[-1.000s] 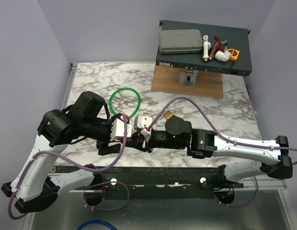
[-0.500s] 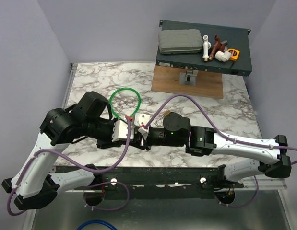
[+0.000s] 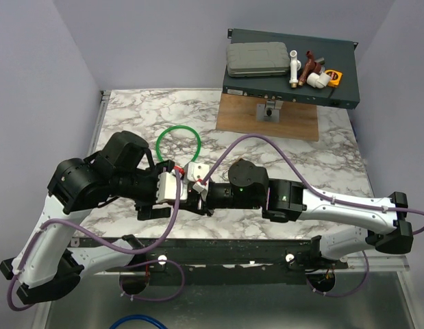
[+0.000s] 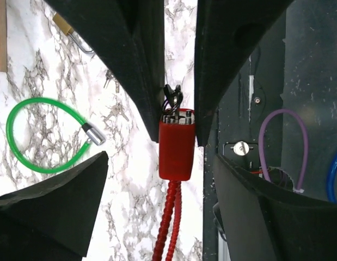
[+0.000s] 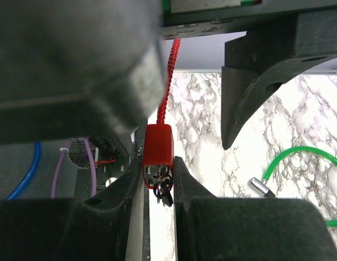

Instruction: Unlock with the key

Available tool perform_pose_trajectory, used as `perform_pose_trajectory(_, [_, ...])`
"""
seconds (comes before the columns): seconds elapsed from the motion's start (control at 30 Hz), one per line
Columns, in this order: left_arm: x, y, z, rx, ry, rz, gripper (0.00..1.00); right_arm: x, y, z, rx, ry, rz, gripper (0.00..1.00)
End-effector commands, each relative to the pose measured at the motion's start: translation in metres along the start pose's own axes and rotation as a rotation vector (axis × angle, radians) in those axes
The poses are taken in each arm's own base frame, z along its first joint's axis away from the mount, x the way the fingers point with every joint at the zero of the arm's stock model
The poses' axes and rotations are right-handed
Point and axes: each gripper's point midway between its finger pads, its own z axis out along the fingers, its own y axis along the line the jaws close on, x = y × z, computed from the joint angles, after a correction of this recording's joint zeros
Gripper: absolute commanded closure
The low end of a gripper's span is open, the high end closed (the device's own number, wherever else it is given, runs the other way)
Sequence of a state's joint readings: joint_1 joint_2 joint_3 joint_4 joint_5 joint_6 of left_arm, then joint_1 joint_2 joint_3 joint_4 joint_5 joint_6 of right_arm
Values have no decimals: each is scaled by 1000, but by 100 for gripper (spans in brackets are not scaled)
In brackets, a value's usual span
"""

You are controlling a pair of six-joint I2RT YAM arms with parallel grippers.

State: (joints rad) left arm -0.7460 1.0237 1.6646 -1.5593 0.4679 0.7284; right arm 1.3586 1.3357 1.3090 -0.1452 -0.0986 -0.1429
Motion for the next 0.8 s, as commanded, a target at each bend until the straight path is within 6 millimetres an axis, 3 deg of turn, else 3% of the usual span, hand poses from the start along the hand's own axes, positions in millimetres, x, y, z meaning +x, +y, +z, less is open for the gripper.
perform_pose_trajectory(0.0, [-12, 0, -9, -19, -48, 61, 23, 14, 7, 2, -37, 70, -1, 99])
perform_pose_trajectory(0.13, [-6, -5, -3, 21, -35, 71, 41, 12, 12, 3, -66, 78, 0, 99])
perform_pose_trajectory(0.23, [-13, -7, -9, 19, -64, 104, 54, 18, 14, 4, -84, 114, -1, 99])
perform_pose_trajectory(0.47, [-26, -34, -22, 86, -172, 164, 56, 16, 12, 0, -71, 103, -2, 99])
perform_pose_trajectory(0.6, [-27, -38, -27, 56, -213, 197, 65, 10, 14, -7, -76, 78, 0, 99])
perform_pose_trajectory(0.63, [-28, -38, -29, 41, -226, 202, 62, 10, 14, -8, -73, 74, 2, 99])
perform_pose_trajectory(0.7, [-31, -36, -31, 16, -241, 197, 41, 9, 13, -10, -65, 65, 4, 99])
perform_pose_trajectory(0.77, [-29, -37, -28, 30, -230, 176, 35, 6, 12, -11, -62, 56, 3, 99])
